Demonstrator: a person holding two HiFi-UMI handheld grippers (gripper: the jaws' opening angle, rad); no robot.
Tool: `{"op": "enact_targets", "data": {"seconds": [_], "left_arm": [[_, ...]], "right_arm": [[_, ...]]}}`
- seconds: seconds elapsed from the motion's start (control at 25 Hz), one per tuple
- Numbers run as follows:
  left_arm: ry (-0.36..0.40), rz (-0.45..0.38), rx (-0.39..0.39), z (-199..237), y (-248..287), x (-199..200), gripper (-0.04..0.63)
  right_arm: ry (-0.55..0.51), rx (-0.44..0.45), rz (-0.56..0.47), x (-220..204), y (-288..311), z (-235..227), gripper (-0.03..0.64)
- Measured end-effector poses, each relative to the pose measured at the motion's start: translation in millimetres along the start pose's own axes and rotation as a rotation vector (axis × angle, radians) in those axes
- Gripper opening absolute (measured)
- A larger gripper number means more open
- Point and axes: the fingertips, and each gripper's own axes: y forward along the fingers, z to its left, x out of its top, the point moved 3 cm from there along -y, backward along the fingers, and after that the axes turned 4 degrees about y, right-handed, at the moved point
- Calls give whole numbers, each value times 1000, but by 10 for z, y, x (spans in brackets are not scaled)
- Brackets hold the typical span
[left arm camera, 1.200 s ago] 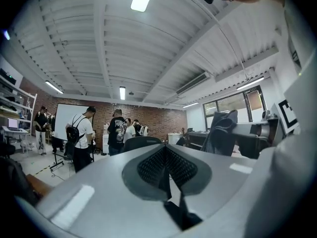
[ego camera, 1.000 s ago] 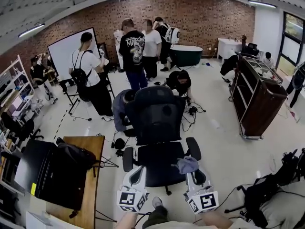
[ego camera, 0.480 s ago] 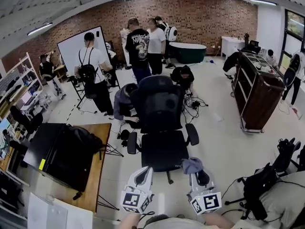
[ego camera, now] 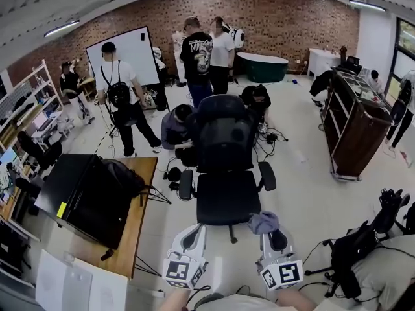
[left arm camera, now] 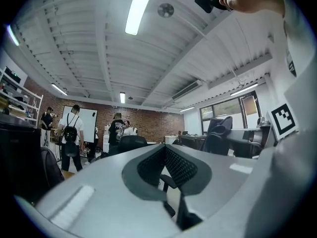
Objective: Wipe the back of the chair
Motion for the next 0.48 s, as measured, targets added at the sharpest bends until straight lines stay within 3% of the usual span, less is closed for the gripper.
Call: {"op": "enact_targets", "data": {"seconds": [0.12, 0.48], "left_arm": [[14, -58, 19, 67, 7, 1, 57], [-1, -57, -9, 85, 334, -351, 57]], "right_arm": [[-6, 2, 22, -17, -50, 49, 51], [-24, 9, 26, -312, 223, -209, 51]]}}
